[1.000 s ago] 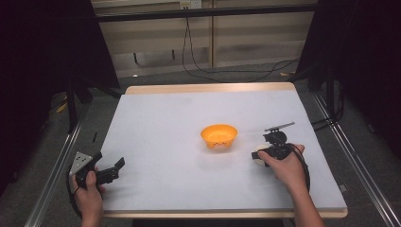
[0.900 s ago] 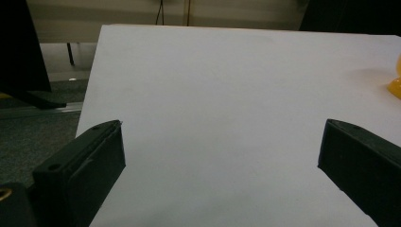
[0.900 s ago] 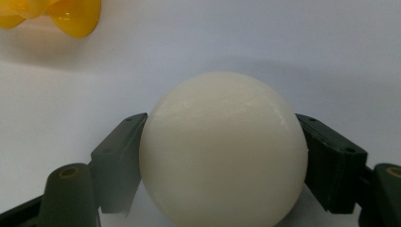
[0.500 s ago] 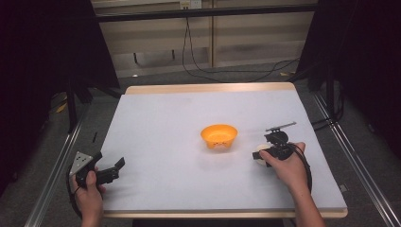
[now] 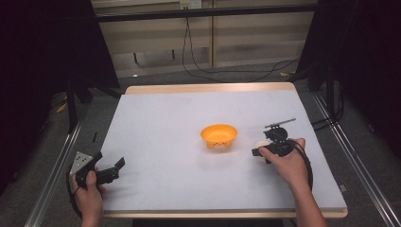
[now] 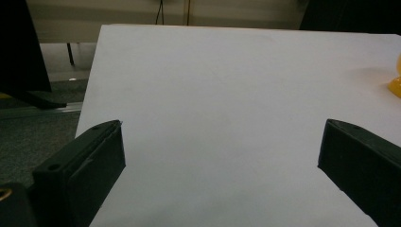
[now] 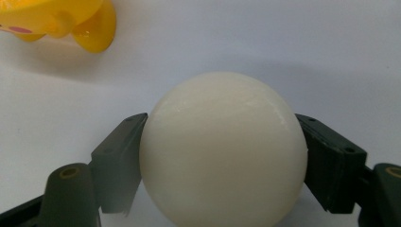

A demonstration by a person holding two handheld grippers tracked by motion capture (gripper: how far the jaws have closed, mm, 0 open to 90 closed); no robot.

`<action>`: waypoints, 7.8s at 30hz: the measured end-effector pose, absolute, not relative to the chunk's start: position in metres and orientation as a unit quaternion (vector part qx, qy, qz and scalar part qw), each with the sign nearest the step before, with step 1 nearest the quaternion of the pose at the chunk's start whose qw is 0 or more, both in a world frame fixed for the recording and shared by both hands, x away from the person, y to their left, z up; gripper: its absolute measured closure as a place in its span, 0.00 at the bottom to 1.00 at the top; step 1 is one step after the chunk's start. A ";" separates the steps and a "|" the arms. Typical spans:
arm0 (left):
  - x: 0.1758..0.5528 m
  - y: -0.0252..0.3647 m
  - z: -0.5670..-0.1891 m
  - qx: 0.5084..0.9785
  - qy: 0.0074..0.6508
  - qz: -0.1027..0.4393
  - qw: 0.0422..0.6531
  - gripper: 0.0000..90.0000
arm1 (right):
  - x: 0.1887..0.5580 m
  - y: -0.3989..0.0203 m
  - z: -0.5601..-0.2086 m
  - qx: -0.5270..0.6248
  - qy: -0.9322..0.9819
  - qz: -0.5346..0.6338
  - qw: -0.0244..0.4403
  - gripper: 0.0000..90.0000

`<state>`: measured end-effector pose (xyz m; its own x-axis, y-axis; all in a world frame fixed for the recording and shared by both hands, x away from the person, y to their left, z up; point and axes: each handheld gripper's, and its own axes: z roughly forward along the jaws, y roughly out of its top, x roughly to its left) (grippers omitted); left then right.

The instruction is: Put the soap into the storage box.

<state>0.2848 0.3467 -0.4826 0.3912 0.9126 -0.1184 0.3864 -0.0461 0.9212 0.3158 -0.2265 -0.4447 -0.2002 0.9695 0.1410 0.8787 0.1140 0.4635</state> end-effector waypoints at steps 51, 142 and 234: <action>0.285 0.347 -0.483 0.674 0.482 0.267 0.493 0.01 | 0.345 -0.193 -0.409 0.611 0.747 0.243 0.092 0.26; 0.285 0.348 -0.483 0.671 0.482 0.259 0.500 0.01 | 0.400 -0.098 -0.417 0.590 0.774 0.218 0.072 0.26; 0.285 0.346 -0.483 0.675 0.481 0.261 0.495 0.01 | 0.316 -0.248 -0.449 0.641 0.687 0.312 0.140 0.00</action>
